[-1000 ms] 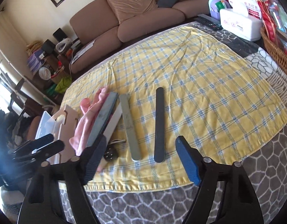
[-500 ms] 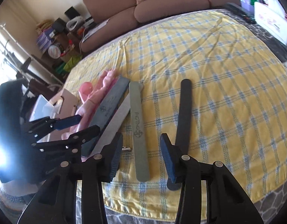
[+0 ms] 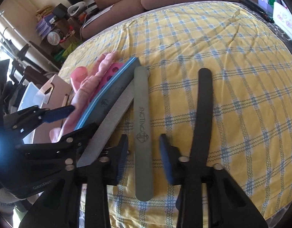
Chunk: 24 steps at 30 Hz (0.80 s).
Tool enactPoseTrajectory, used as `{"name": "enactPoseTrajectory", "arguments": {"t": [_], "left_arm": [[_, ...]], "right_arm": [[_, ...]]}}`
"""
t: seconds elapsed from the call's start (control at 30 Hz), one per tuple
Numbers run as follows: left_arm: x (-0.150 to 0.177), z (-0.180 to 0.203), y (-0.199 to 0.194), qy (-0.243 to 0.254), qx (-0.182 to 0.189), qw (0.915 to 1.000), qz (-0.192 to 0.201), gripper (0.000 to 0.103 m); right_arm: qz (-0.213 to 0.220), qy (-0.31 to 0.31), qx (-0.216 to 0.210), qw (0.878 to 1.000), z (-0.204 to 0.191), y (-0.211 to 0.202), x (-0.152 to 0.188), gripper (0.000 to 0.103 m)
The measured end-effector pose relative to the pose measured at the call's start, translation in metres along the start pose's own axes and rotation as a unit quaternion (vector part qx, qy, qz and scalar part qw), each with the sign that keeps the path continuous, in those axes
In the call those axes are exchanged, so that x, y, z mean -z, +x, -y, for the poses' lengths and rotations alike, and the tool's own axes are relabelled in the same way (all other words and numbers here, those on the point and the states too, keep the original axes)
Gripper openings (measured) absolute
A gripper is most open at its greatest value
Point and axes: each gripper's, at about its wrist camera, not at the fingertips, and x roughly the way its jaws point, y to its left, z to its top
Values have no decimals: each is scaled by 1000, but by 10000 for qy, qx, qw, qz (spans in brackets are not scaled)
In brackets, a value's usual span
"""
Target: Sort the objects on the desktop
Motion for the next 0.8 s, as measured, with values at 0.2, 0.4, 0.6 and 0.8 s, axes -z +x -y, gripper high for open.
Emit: {"name": "enactPoseTrajectory", "arguments": {"t": [0.2, 0.4, 0.6, 0.8], "left_arm": [[-2, -30, -13, -757, 770, 9941, 51, 15], [-2, -58, -50, -1159, 1121, 9862, 366, 14], [9, -87, -88, -1719, 1935, 9639, 630, 14], [32, -106, -105, -1899, 2122, 9558, 734, 14]], "right_arm": [[254, 402, -363, 9982, 9, -10, 0, 18], [645, 956, -1009, 9882, 21, -43, 1, 18], [853, 1134, -1540, 9778, 12, -68, 3, 18], [940, 1001, -1724, 9754, -11, -83, 7, 18]]}}
